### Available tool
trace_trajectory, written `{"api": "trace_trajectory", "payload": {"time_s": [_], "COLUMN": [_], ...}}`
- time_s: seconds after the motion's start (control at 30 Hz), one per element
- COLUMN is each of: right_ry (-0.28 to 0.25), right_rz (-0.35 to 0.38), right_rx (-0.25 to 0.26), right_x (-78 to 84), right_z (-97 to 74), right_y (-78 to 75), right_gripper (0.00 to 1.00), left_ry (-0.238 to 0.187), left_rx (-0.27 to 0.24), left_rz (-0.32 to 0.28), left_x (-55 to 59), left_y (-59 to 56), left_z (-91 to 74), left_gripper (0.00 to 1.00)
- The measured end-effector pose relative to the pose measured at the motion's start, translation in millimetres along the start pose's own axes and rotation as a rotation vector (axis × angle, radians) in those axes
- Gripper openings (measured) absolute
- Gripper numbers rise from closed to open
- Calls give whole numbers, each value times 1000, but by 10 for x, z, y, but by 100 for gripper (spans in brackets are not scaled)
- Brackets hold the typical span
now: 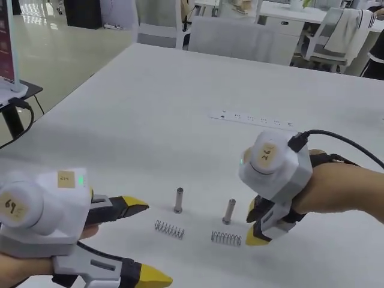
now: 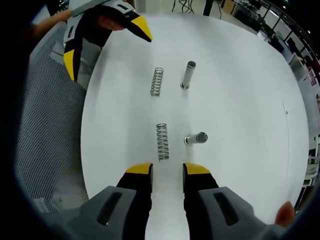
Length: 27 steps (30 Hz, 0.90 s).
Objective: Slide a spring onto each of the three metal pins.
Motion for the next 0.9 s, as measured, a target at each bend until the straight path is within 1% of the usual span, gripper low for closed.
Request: {"api": "trace_trajectory", "payload": {"time_s": [0.13,0.4,0.7,0.9], "right_ry": [-7,-3,4,15], "right_rz": [-8,-18,-30,-41], "right_rx": [-13,-35,-49,-47], "right_x": [-15,-3,1,10], "right_z": [61,179,255,277], "right_y": [10,19,26,29], "right_gripper": [20,16,13,11], "left_ry": [-2,-3,-3,-4], "left_rx": [-3,-5,-5,-2], "left_rz": [-1,-4,-6,-7], "left_x": [0,5,4,5], "left_y": [3,1,9,10], "left_z": [0,7,15,23], "left_gripper": [71,71,70,70]}}
Point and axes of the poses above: the centre of the closed fingertips' face, and the gripper's own axes: z roughly forward along the fingers, y roughly to its left, x roughly out of its underside, the point moved 7 cm from there along -z, roughly backward along the fingers, and after that the axes turned 11 degrees about -y, right-handed, at the moved point
